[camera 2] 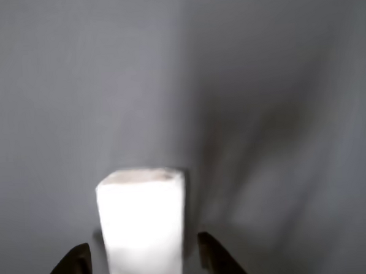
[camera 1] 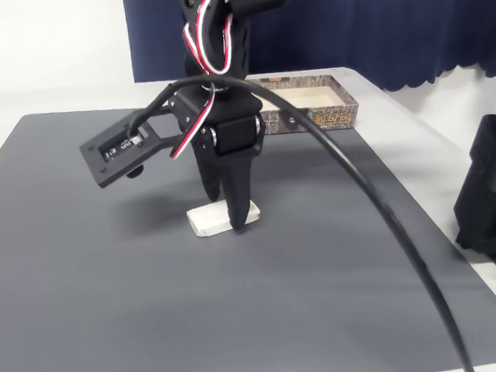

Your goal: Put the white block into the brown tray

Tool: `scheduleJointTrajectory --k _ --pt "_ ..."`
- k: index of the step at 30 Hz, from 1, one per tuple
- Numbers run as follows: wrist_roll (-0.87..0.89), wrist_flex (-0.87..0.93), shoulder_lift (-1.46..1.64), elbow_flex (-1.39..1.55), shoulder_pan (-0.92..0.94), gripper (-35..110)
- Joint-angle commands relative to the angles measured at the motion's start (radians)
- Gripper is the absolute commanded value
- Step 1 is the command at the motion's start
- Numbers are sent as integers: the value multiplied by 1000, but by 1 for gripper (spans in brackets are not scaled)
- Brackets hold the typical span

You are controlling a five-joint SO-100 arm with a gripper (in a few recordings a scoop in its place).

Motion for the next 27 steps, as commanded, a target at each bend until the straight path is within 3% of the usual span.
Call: scheduleJointTrajectory --k 1,27 --pt "-3 -9 5 -14 -6 39" --pt "26 -43 -9 3 -18 35"
